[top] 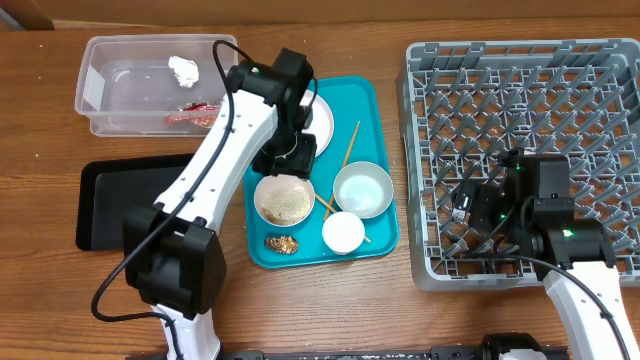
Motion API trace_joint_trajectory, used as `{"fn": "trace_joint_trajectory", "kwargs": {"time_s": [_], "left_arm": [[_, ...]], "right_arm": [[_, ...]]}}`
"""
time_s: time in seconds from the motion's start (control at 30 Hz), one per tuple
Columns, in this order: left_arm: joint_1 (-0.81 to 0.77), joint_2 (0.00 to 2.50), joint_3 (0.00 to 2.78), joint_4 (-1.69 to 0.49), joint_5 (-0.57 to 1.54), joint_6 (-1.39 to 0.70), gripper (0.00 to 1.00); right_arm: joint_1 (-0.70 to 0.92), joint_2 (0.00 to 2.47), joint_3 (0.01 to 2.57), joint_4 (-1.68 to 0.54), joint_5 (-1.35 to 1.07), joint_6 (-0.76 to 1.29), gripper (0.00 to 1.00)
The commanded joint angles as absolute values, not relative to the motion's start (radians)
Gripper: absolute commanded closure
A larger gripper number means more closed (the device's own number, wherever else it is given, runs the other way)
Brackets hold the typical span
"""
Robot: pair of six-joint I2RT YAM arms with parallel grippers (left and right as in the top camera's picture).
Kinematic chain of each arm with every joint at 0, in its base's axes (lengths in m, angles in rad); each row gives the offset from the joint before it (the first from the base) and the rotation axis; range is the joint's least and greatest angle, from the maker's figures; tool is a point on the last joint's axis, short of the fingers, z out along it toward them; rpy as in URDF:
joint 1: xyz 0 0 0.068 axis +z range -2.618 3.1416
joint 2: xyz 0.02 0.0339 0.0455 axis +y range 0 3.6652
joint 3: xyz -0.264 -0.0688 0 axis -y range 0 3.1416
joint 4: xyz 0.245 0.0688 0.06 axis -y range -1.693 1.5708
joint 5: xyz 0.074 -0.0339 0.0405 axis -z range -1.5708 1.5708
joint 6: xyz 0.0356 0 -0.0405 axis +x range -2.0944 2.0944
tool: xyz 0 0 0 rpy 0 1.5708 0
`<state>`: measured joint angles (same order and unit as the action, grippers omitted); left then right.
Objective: Sort waste into correct bins and load items into the dishwasher
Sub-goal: 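Move the left gripper to the white cup and grasp it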
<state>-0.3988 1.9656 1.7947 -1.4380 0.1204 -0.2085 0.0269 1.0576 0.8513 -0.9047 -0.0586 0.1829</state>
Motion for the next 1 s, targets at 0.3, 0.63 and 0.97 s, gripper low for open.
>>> {"fn": "trace_joint_trajectory", "kwargs": {"time_s": [0.3,0.63,0.97], "left_arm": [[-0.565,1.928,1.797,-1.581,0.041,-0.296,0.41],[-0.702,1.741,1.782,-1.658,-0.123,-0.435,0.39],[-0.686,1.394,1.492,-1.507,-0.228,-0.521,0.24]], "right_arm": [[-0.009,1.031,0.962,-1.102,-0.042,0.263,0.00],[-0.126,0.942,1.021,-1.266,-0.001,0.263,0.00],[-0.138,0.906,1.021,-1.262,-0.001,0.263,0.00]]}}
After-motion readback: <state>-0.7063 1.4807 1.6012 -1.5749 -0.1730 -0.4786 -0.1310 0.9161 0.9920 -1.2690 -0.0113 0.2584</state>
